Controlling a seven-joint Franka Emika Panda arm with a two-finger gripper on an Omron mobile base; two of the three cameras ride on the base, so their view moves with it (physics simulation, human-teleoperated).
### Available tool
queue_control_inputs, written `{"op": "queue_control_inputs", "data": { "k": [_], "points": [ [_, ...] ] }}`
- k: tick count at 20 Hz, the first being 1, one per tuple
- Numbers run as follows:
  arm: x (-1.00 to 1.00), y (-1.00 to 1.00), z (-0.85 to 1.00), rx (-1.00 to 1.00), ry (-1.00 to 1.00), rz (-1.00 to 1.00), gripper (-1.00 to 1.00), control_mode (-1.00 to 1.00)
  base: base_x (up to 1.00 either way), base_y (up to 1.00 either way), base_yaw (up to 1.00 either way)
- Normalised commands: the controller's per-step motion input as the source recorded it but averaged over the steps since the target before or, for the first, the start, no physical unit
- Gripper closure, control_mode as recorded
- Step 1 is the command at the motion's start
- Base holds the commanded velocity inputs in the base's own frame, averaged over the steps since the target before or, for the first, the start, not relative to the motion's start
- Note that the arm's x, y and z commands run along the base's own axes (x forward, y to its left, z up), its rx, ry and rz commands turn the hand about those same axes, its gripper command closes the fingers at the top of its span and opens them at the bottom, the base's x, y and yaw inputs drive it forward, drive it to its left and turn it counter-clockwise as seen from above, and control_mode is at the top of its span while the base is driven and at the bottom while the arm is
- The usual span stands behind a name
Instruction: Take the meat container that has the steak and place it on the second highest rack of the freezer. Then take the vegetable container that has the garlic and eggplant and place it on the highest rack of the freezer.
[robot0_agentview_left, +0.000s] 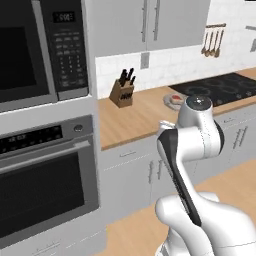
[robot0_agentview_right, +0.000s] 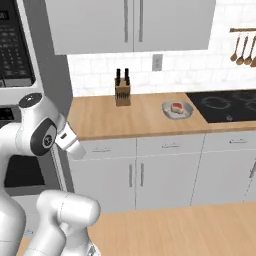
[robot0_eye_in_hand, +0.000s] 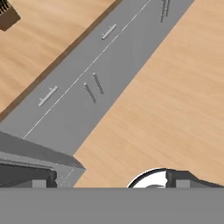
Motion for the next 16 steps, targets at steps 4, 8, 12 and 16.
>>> {"op": "queue_control_inputs", "data": {
  "k": [4, 8, 12, 16],
  "points": [
    [0.00, 0.00, 0.00, 0.00, 0.00, 0.00, -1.00, 1.00, 1.00, -1.00, 0.05],
    [0.00, 0.00, 0.00, 0.00, 0.00, 0.00, -1.00, 1.00, 1.00, -1.00, 0.12],
    [0.00, 0.00, 0.00, 0.00, 0.00, 0.00, -1.00, 1.00, 0.82, -1.00, 0.26],
    [0.00, 0.00, 0.00, 0.00, 0.00, 0.00, -1.00, 1.00, 0.62, -0.99, 0.26]
  ]
}}
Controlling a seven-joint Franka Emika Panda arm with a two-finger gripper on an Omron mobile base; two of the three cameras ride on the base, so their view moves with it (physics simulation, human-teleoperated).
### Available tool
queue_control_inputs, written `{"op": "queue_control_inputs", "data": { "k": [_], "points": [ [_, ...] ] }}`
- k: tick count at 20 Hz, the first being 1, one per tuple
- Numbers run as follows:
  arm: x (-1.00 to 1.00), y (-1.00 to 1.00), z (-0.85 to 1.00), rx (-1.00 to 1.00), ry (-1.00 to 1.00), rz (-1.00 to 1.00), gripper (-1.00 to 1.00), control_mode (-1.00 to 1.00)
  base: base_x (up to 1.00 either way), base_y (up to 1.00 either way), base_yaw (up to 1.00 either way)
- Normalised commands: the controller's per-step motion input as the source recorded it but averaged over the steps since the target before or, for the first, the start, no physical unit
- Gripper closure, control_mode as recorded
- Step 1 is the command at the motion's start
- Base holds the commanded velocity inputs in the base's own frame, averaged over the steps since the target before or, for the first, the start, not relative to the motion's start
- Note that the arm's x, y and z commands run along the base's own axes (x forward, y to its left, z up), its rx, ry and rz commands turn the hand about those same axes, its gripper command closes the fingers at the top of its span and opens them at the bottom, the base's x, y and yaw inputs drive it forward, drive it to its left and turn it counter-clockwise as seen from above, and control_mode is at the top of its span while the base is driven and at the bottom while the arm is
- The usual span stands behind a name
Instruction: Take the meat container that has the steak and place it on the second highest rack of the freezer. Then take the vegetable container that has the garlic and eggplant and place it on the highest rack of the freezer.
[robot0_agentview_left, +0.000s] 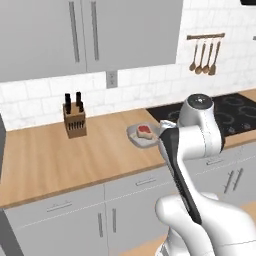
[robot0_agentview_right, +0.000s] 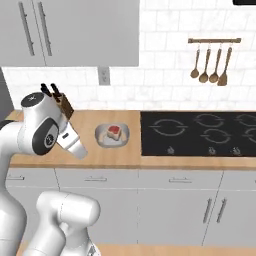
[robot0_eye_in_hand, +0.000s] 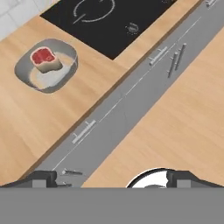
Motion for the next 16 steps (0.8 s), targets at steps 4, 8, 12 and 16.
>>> {"op": "queue_control_inputs", "data": {
  "k": [4, 8, 12, 16],
  "points": [
    [0.00, 0.00, 0.00, 0.00, 0.00, 0.00, -1.00, 1.00, 0.86, -0.57, 0.07],
    [0.21, 0.06, -0.08, 0.00, 0.06, 0.05, -1.00, -1.00, 0.52, 0.20, 0.08],
    [1.00, 0.27, -0.81, 0.03, 0.40, 0.12, -1.00, -1.00, 0.00, 0.00, 0.00],
    [1.00, -0.17, -1.00, 0.10, 0.49, 0.06, -1.00, -1.00, 0.00, 0.00, 0.00]
  ]
}}
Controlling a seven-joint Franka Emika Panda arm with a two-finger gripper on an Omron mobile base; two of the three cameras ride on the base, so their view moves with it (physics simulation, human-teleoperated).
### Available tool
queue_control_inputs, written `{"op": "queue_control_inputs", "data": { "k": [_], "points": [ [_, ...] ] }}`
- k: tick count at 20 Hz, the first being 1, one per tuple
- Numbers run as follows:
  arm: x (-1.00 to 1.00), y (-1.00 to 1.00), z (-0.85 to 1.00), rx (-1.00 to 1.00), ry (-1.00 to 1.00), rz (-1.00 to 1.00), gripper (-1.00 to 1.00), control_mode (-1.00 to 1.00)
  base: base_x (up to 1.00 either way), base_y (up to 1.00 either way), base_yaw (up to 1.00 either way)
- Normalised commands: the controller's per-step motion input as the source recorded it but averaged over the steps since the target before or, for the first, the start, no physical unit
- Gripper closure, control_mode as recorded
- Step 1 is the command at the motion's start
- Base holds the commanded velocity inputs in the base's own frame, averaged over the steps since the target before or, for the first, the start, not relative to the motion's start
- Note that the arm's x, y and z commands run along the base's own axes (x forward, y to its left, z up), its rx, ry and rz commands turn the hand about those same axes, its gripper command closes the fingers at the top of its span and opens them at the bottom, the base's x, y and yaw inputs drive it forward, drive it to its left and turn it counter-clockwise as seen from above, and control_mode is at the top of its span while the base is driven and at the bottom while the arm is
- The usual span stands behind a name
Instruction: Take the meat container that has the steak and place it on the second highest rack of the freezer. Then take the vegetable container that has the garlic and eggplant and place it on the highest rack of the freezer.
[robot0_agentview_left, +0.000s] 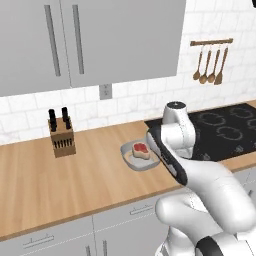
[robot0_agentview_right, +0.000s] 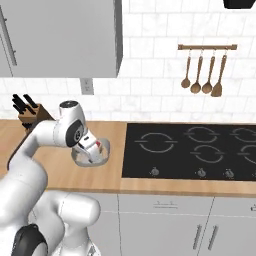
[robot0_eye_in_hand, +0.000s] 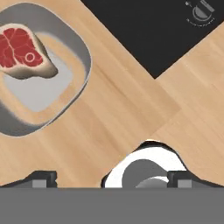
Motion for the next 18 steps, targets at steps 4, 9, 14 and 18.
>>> {"op": "queue_control_inputs", "data": {
  "k": [4, 9, 14, 18],
  "points": [
    [0.86, -0.40, -0.55, 0.27, 0.06, -0.07, -1.00, -1.00, 0.00, 0.00, 0.00],
    [0.50, -0.18, -0.63, 0.21, 0.01, -0.22, -1.00, -1.00, 0.00, 0.00, 0.00],
    [0.16, 0.22, -0.55, 0.03, 0.04, -0.17, -1.00, -1.00, 0.00, 0.00, 0.00],
    [0.02, 0.28, -0.45, 0.00, 0.11, -0.03, -1.00, -1.00, 0.00, 0.00, 0.00]
  ]
}}
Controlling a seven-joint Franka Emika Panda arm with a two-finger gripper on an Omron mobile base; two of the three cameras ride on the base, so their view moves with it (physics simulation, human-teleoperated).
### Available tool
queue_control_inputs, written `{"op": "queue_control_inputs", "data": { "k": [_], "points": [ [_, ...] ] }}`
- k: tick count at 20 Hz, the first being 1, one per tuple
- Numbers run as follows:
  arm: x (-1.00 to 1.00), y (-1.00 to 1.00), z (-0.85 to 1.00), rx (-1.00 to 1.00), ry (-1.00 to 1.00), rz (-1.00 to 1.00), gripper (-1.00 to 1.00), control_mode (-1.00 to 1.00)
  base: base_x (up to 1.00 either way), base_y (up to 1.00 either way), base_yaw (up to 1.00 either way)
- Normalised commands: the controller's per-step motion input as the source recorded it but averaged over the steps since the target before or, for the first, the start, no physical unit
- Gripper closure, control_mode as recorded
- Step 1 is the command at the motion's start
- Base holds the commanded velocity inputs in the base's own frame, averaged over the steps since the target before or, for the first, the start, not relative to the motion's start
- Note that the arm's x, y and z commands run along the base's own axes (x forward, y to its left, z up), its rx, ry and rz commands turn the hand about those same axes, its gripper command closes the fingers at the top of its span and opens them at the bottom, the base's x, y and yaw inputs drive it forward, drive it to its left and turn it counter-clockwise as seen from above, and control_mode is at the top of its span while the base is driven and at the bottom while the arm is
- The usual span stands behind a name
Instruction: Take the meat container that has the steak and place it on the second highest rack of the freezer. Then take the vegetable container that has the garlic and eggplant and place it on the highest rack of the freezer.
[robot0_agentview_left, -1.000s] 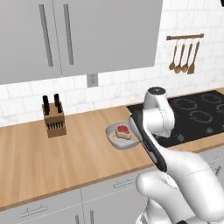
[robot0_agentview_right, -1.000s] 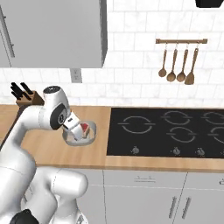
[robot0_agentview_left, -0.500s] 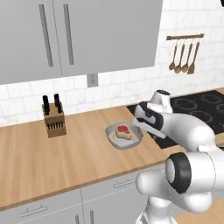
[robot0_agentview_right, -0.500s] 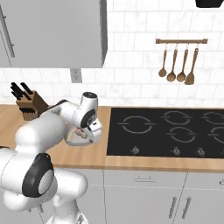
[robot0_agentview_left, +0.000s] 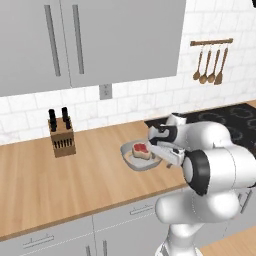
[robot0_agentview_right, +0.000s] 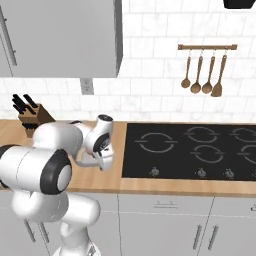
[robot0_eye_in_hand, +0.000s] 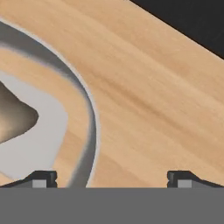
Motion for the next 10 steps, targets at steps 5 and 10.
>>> {"op": "queue_control_inputs", "data": {
  "k": [5, 10],
  "points": [
    [0.01, 0.20, -0.49, -0.07, 0.14, 0.00, 1.00, -1.00, 0.00, 0.00, 0.00],
    [0.08, 0.06, -0.09, -0.03, 0.06, 0.00, 1.00, -1.00, 0.00, 0.00, 0.00]
  ]
}}
